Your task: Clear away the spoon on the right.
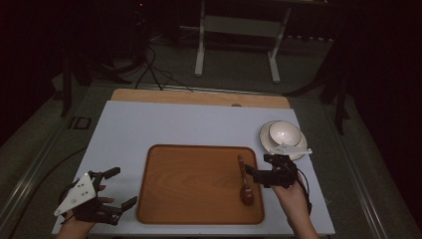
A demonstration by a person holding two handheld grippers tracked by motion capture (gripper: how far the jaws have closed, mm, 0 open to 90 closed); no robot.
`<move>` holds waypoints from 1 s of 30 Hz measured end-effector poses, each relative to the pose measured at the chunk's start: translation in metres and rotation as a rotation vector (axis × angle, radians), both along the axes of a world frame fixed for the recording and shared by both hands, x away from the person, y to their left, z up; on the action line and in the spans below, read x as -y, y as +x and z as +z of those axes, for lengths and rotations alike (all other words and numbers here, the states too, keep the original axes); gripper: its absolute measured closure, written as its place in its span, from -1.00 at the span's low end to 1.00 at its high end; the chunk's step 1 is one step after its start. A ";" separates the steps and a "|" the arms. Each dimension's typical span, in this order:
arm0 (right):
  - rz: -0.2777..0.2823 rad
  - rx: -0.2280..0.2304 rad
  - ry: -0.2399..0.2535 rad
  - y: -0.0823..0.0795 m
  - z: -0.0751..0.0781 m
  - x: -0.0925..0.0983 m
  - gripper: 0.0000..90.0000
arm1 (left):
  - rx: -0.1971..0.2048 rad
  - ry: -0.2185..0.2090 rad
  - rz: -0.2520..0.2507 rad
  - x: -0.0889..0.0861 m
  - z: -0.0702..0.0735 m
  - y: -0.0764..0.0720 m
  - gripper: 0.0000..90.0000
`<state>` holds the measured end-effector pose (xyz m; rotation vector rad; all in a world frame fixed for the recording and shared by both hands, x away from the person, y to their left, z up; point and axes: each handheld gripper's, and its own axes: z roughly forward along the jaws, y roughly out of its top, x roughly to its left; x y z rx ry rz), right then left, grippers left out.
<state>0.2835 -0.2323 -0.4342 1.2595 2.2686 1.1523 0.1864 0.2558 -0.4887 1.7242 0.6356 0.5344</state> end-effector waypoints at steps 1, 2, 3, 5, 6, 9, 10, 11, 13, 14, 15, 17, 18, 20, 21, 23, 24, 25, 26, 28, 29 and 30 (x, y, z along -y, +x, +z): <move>0.006 0.005 0.000 -0.002 0.002 0.001 -0.60 | -0.001 0.000 0.000 0.000 0.000 0.000 -0.97; 0.013 0.013 0.005 -0.003 0.003 0.002 -0.60 | -0.001 0.000 -0.001 0.001 0.000 0.000 -0.97; 0.021 0.019 0.014 -0.005 0.005 0.003 -0.60 | -0.001 0.002 -0.003 0.001 0.000 0.001 -0.97; 0.038 0.030 0.023 -0.007 0.008 0.006 -0.60 | -0.003 0.003 -0.003 0.001 0.000 0.001 -0.97; 0.052 0.043 0.027 -0.009 0.009 0.008 -0.60 | -0.003 0.004 -0.003 0.001 0.000 0.001 -0.97; 0.068 0.069 0.031 -0.013 0.009 0.014 -0.60 | -0.002 0.001 0.001 0.001 0.000 0.000 -0.97; 0.065 0.075 0.012 -0.014 0.008 0.017 -0.60 | -0.002 0.001 0.001 0.001 0.000 0.000 -0.97; 0.066 0.081 0.006 -0.015 0.008 0.019 -0.60 | -0.002 0.001 0.001 0.001 0.000 0.000 -0.97; 0.078 0.085 0.037 -0.017 0.005 0.026 -0.61 | -0.002 0.003 0.002 0.001 0.000 0.000 -0.97; 0.079 0.084 0.041 -0.018 0.004 0.028 -0.61 | -0.002 0.003 0.003 0.001 0.000 0.000 -0.97; 0.086 0.090 0.040 -0.019 0.002 0.030 -0.61 | -0.003 0.003 0.003 0.001 0.000 0.000 -0.97; 0.103 0.095 0.040 -0.020 -0.002 0.035 -0.60 | -0.003 0.003 0.004 0.001 -0.001 0.000 -0.97; 0.111 0.098 0.045 -0.020 -0.003 0.036 -0.60 | -0.003 0.002 0.003 0.001 -0.001 0.000 -0.97; 0.121 0.092 0.041 -0.021 -0.007 0.039 -0.60 | -0.005 0.003 0.004 0.001 -0.001 0.000 -0.97; 0.119 0.096 0.044 -0.021 -0.009 0.041 -0.61 | -0.004 0.003 0.003 0.001 -0.001 0.000 -0.97; 0.124 0.096 0.054 -0.023 -0.012 0.044 -0.61 | -0.003 0.002 0.003 0.001 -0.001 0.000 -0.97; 0.123 0.098 0.051 -0.024 -0.015 0.047 -0.61 | -0.005 0.004 0.004 0.001 -0.001 0.000 -0.97; 0.125 0.099 0.053 -0.025 -0.017 0.049 -0.61 | -0.005 0.004 0.004 0.001 -0.001 0.000 -0.97; 0.124 0.099 0.053 -0.026 -0.019 0.051 -0.61 | -0.005 0.004 0.005 0.001 -0.001 0.000 -0.97; 0.120 0.098 0.052 -0.028 -0.024 0.056 -0.61 | -0.005 0.004 0.005 0.001 -0.001 0.000 -0.97; 0.122 0.095 0.053 -0.029 -0.027 0.058 -0.61 | -0.005 0.003 0.005 0.001 -0.001 0.000 -0.97; 0.123 0.095 0.054 -0.030 -0.028 0.059 -0.61 | -0.005 0.004 0.004 0.001 -0.001 0.000 -0.97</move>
